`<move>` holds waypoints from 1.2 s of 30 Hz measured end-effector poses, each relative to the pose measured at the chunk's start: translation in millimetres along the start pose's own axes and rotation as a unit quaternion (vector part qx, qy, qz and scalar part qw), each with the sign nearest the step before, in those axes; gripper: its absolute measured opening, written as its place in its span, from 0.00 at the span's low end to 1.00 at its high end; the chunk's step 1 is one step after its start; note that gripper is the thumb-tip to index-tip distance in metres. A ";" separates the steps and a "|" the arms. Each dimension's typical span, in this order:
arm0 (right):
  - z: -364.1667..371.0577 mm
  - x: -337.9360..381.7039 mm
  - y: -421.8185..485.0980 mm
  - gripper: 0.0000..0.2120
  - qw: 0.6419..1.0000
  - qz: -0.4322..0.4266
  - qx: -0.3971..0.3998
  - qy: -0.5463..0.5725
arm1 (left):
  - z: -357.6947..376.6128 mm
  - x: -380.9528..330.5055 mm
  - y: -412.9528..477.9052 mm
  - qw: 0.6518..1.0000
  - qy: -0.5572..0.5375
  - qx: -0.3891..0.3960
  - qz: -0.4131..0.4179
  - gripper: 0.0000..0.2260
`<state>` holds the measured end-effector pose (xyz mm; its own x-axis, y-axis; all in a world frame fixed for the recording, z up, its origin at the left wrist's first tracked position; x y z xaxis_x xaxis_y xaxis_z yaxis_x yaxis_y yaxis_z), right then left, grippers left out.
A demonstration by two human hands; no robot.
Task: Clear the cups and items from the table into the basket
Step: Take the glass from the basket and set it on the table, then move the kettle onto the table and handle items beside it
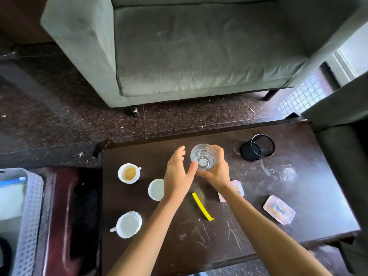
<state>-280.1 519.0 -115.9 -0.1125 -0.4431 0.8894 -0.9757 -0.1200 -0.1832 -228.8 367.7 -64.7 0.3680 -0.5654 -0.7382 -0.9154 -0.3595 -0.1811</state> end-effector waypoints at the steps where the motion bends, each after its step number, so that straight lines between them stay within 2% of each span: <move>1: -0.3 -8.7 2.5 0.40 1.000 0.008 -0.007 -0.005 | 3.6 4.2 1.1 1.000 0.000 -0.001 -0.004 0.24; 9: 3.8 -51.1 13.6 0.42 0.999 0.040 -0.016 -0.005 | 23.1 25.0 9.9 0.999 0.042 0.013 0.005 0.20; 19: 4.3 -52.9 13.6 0.44 0.998 0.055 -0.007 0.000 | 22.2 29.0 13.8 0.999 0.038 0.013 0.001 0.19; 21: 0.7 -46.2 8.8 0.49 0.999 0.039 -0.020 -0.004 | 15.0 26.7 14.0 1.000 0.029 0.005 0.001 0.19; 24: -7.9 -18.7 -3.2 0.54 0.996 -0.052 -0.055 -0.049 | -1.8 22.9 12.3 1.000 0.015 -0.011 0.008 0.19; 28: 4.3 33.5 -20.3 0.46 0.986 -0.143 -0.028 -0.082 | -41.5 21.6 5.1 0.999 -0.005 -0.037 0.003 0.19; 33: 42.8 104.6 -33.4 0.36 0.985 -0.166 -0.020 -0.032 | -117.1 33.7 -14.9 0.995 -0.018 -0.099 -0.026 0.18; 36: 82.8 145.9 -44.5 0.31 0.984 -0.176 0.015 -0.015 | -170.6 51.0 -38.0 0.988 -0.015 -0.144 -0.045 0.17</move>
<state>-237.5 386.2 -12.6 0.2370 -0.3956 0.8873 -0.9472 -0.2973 0.1204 -147.4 225.8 15.5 0.4369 -0.5000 -0.7478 -0.7932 -0.6062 -0.0582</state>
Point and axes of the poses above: each hand's wrist, its own y-axis towards the middle knuckle, its own z-axis out of the palm, x = y × z, the point moved 7 cm from there along y, towards the middle knuckle, and after that the axes turned 5 degrees about y, right-handed, at the moved point
